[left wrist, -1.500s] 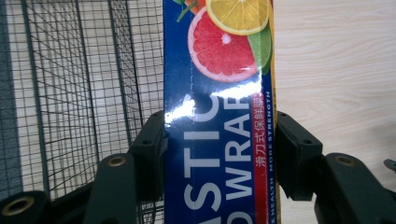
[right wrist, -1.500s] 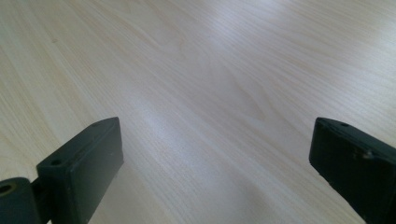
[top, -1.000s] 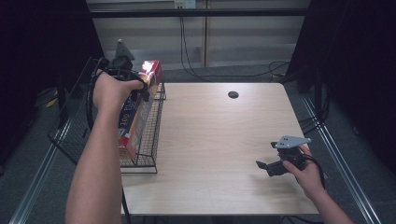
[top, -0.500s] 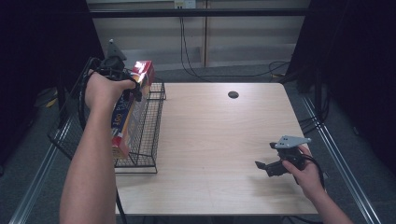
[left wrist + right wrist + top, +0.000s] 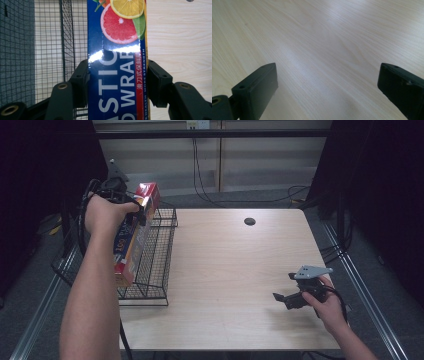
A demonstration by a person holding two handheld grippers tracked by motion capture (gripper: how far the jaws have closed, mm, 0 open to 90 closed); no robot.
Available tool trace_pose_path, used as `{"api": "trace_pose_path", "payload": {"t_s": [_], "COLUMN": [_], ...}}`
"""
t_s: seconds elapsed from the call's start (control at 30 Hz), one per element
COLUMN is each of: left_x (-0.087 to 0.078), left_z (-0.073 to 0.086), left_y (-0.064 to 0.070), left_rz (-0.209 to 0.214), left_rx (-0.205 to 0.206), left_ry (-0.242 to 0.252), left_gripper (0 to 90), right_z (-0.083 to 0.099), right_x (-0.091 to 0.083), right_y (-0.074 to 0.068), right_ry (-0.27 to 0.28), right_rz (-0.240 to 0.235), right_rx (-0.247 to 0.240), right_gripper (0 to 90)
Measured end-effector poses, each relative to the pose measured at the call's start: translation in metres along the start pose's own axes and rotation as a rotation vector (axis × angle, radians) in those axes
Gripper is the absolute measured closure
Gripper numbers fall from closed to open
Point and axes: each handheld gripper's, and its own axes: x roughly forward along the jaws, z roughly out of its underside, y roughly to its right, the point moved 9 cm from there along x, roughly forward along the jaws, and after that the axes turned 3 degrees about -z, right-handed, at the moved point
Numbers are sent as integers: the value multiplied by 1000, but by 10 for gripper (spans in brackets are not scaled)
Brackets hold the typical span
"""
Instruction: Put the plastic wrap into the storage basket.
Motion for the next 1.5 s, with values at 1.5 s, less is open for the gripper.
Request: {"api": "trace_pose_path", "payload": {"t_s": [1.5], "left_x": [-16], "left_z": [-4], "left_y": [-58], "left_rz": [-56], "left_rx": [-70], "left_ry": [24], "left_gripper": [449], "right_z": [1], "right_x": [5], "right_y": [-5], "right_ry": [-14], "right_rz": [-1], "right_rx": [-7], "right_gripper": [26]}}
